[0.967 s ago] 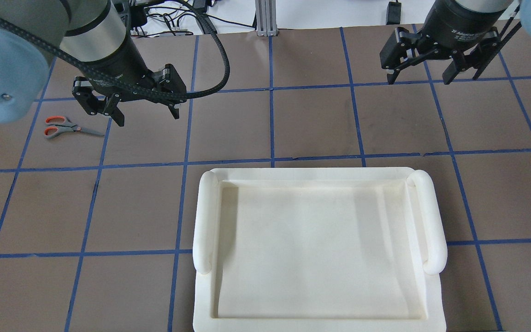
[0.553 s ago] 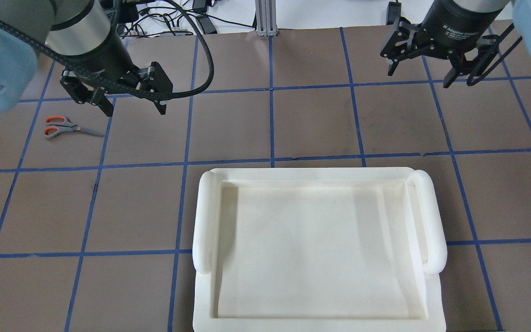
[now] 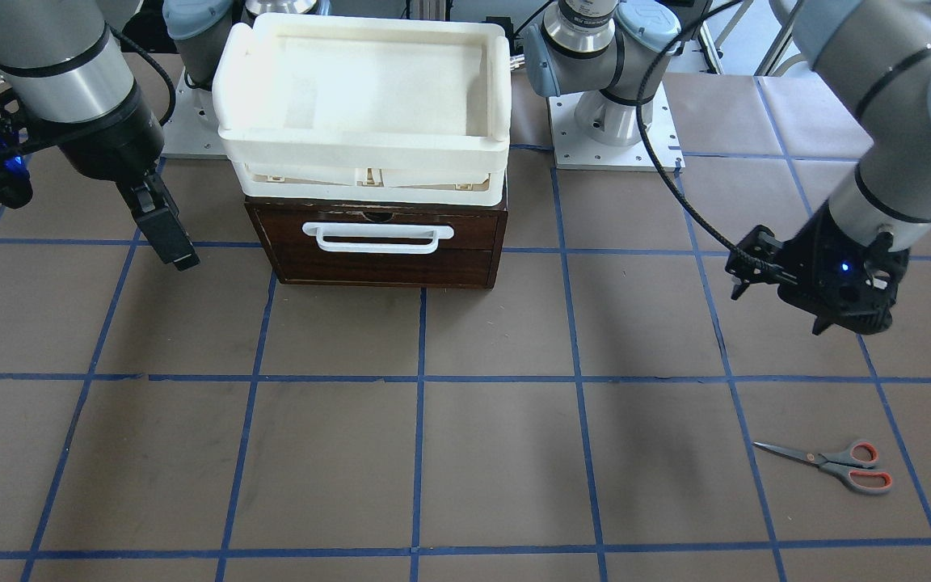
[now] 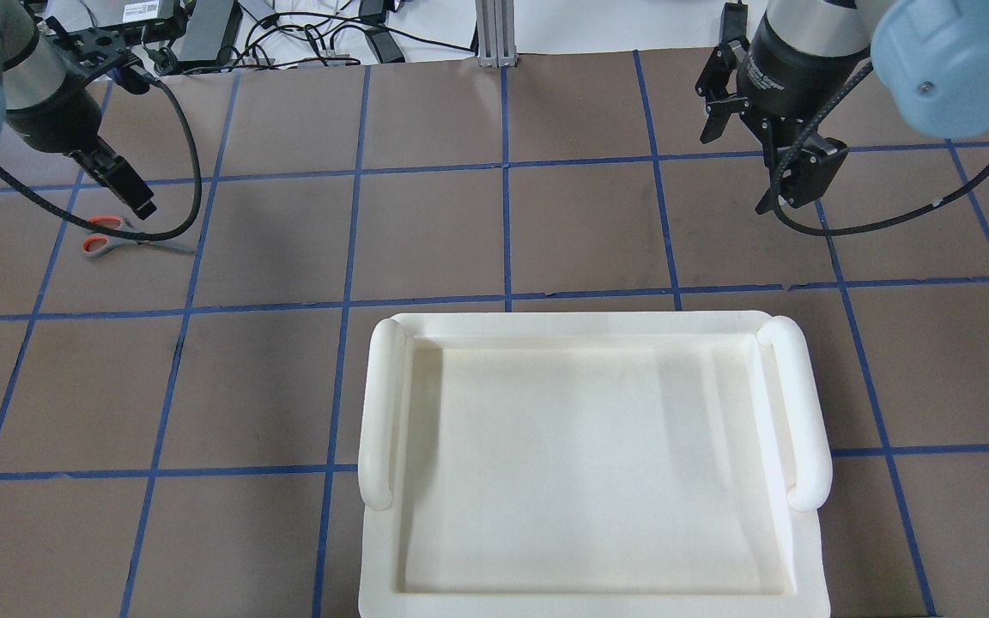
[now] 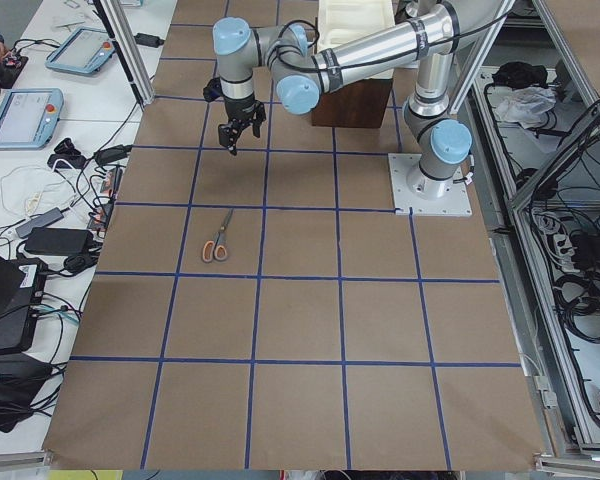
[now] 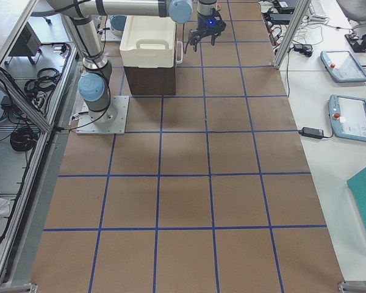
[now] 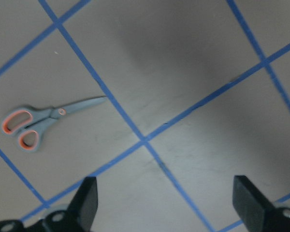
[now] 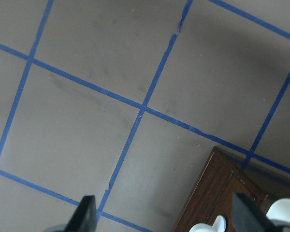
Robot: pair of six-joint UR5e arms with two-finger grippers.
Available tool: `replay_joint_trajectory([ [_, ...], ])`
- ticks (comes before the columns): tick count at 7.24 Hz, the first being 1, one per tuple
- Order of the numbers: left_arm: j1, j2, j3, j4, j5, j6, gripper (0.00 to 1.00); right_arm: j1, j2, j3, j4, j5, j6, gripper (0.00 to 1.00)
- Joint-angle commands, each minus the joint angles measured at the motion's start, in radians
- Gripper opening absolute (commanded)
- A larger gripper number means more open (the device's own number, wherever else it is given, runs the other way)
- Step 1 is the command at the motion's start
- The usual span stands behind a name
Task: Place scissors in drawer with both arms
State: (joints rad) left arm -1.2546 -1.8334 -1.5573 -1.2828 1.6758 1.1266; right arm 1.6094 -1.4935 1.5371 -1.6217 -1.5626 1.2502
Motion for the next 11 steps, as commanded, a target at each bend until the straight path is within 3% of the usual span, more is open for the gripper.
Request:
replay_joint_trajectory([
  [1, 0.082, -0.128, 0.014, 0.141, 0.012, 0.468, 1.0, 0.097, 0.071, -0.006, -0.021, -0.11, 0.228, 1.0],
  [3, 0.122, -0.234, 0.019, 0.232, -0.025, 0.791, 1.0, 0.165, 0.129, -0.009, -0.029, -0.133, 0.389, 1.0],
  [4, 0.13, -0.278, 0.017, 0.381, -0.168, 0.934, 1.0, 0.184, 0.153, -0.011, -0.027, -0.129, 0.453, 1.0],
  [5, 0.132, -0.302, 0.017, 0.422, -0.189, 0.971, 1.0, 0.205, 0.168, -0.011, -0.03, -0.105, 0.503, 1.0],
  [7, 0.135, -0.314, 0.017, 0.424, -0.182, 1.011, 1.0, 0.221, 0.205, -0.009, -0.078, 0.034, 0.558, 1.0],
  [10, 0.158, -0.326, 0.013, 0.413, -0.176, 1.033, 1.0, 0.27, 0.251, -0.011, -0.09, 0.042, 0.63, 1.0],
  [11, 0.185, -0.328, 0.011, 0.377, -0.179, 1.033, 1.0, 0.271, 0.252, -0.011, -0.08, 0.085, 0.634, 1.0],
])
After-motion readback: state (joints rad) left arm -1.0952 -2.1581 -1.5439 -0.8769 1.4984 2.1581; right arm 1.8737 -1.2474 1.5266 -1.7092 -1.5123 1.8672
